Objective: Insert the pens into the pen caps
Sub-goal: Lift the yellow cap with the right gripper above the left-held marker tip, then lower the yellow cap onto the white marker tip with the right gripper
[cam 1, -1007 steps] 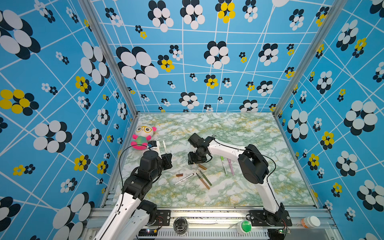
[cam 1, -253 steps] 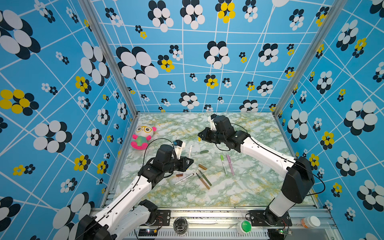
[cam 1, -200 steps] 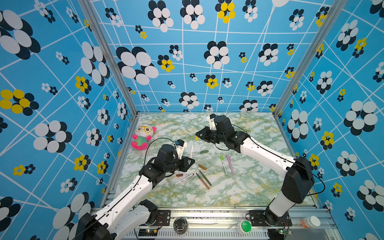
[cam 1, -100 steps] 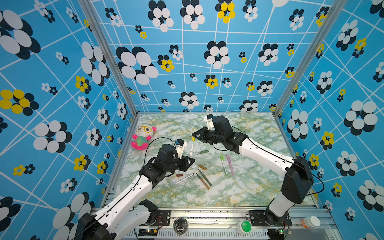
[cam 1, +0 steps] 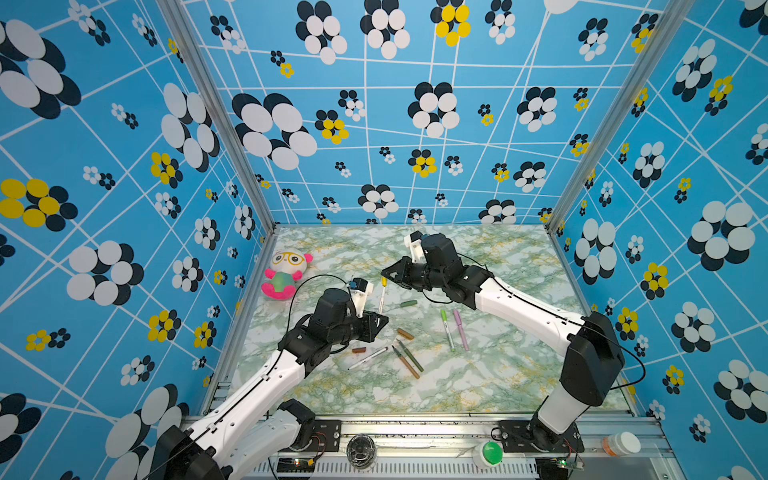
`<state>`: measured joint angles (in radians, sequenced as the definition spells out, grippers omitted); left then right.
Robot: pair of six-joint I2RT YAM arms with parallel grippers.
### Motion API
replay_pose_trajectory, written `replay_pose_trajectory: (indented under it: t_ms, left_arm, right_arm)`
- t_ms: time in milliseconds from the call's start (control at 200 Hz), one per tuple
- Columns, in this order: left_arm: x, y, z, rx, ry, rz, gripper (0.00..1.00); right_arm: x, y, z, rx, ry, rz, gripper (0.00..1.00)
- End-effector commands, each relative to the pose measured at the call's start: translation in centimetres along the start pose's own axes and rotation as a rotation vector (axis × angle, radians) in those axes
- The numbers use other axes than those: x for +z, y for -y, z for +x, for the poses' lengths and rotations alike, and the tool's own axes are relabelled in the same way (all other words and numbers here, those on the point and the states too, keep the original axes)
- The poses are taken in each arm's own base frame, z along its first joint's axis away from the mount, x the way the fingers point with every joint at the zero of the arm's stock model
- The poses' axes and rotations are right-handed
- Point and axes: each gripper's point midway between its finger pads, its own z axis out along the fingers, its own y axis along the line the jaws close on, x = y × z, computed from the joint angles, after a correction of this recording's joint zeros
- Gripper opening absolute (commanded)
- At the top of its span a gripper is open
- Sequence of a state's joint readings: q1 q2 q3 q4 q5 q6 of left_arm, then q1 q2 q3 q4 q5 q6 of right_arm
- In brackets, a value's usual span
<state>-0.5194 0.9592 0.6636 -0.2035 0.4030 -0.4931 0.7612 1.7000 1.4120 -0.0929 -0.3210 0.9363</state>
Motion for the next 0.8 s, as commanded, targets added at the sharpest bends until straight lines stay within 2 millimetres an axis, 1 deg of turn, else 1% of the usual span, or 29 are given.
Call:
replay_pose_trajectory:
  t_ms: [0,240,600,795]
  left_arm:
    - [-0.28,0.64,-1.26,0.029,0.043,0.004,0.00]
    - [-0.31,0.46,-1.46,0.024,0.053,-0.007,0.00]
    - [-0.50,0.87,-1.84,0.028,0.063,0.004,0.00]
    - [-0.49,0.93,-1.84,0.029,0.061,0.007,0.00]
  right_arm:
    - [0.86,0.60,1.46,0.005,-0.043,0.004,0.00]
    - [0.95,0.75,1.89,-0.003,-0.051,0.013,0.00]
    - [1.32,1.15,2.30,-0.012,-0.058,0.029,0.00]
    - [1.17,1.32,2.09,-0.026,-0.045,0.043,0.00]
